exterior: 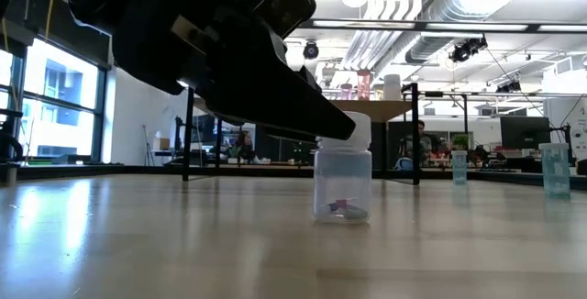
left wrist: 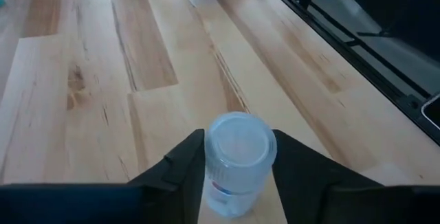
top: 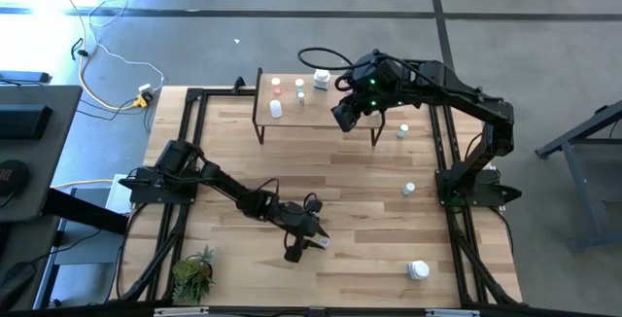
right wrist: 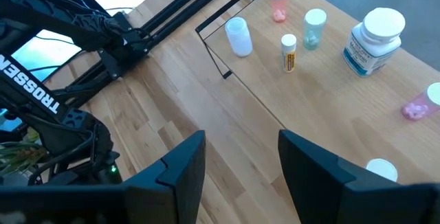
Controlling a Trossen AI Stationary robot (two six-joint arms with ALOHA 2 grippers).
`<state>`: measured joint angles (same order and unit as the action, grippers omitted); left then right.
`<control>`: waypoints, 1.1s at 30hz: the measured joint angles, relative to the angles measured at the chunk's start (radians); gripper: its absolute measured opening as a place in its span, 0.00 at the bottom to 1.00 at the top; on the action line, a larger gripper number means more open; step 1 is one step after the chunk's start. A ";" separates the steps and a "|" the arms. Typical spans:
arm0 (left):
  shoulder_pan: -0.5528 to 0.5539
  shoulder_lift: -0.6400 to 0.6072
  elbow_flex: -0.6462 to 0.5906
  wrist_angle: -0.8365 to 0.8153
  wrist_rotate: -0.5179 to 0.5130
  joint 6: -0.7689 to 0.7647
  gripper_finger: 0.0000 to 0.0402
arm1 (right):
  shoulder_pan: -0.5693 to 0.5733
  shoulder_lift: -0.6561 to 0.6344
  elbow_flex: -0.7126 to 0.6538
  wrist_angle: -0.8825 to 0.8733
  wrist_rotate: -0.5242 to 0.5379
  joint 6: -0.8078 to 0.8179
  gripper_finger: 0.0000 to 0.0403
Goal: Pick and place medicine bottles onto shelf by color
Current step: Put the white pill bottle on the shelf
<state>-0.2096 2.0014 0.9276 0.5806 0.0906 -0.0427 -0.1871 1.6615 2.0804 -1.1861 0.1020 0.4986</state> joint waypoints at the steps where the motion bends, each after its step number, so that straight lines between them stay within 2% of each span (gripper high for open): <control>1: 0.001 -0.001 0.000 -0.004 0.007 0.005 0.33 | 0.000 0.000 0.000 0.000 0.000 0.003 0.43; 10: 0.051 -0.036 0.002 -0.030 0.037 0.009 0.37 | 0.000 -0.039 0.000 -0.007 0.026 0.036 0.43; 17: 0.129 -0.125 0.001 -0.050 0.035 0.027 0.34 | -0.002 -0.118 0.000 -0.013 0.092 0.051 0.43; 25: 0.270 -0.270 0.000 -0.151 0.023 0.028 0.37 | -0.003 -0.190 0.000 -0.032 0.144 0.000 0.43; 33: 0.418 -0.463 0.000 -0.297 -0.079 0.065 0.36 | -0.003 -0.221 0.000 -0.077 0.144 -0.071 0.43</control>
<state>0.2086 1.5389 0.9279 0.2838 0.0118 0.0219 -0.1898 1.4408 2.0804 -1.2635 0.2462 0.4271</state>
